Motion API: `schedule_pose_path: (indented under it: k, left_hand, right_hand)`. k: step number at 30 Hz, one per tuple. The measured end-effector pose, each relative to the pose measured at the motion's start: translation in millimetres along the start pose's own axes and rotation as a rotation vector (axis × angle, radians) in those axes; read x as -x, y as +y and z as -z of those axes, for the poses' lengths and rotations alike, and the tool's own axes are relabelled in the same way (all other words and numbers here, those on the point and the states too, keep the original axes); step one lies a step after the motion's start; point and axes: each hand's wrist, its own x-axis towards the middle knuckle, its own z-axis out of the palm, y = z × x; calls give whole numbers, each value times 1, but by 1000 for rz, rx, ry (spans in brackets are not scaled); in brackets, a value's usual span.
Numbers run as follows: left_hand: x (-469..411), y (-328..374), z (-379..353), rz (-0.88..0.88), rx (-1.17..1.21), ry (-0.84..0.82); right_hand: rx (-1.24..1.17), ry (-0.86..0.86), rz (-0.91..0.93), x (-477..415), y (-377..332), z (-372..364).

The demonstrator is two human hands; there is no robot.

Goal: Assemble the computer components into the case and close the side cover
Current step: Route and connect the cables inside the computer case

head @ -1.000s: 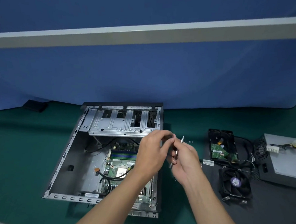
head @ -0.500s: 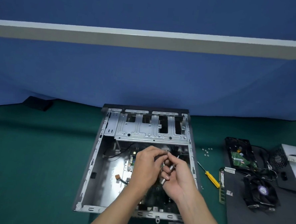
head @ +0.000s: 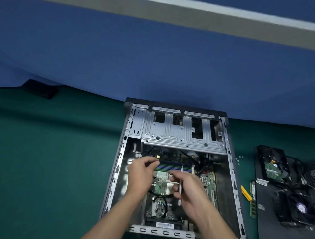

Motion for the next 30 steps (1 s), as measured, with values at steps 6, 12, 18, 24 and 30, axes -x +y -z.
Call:
schedule_pose_path:
  k: [6, 12, 18, 24, 30]
  left_hand:
    - [-33, -11, -16, 204, 48, 64]
    - [-48, -28, -36, 273, -40, 150]
    - [-59, -37, -42, 269, -24, 185]
    - [-71, -40, -45, 269, -22, 196]
    - [-79, -42, -59, 320, -53, 216]
  right_hand:
    - [1051, 26, 379, -49, -17, 8]
    - [1606, -36, 469, -107, -28, -20]
    - [1704, -164, 341, -132, -16, -28]
    - [1689, -186, 419, -139, -16, -23]
    - [1774, -303, 482, -140, -39, -6]
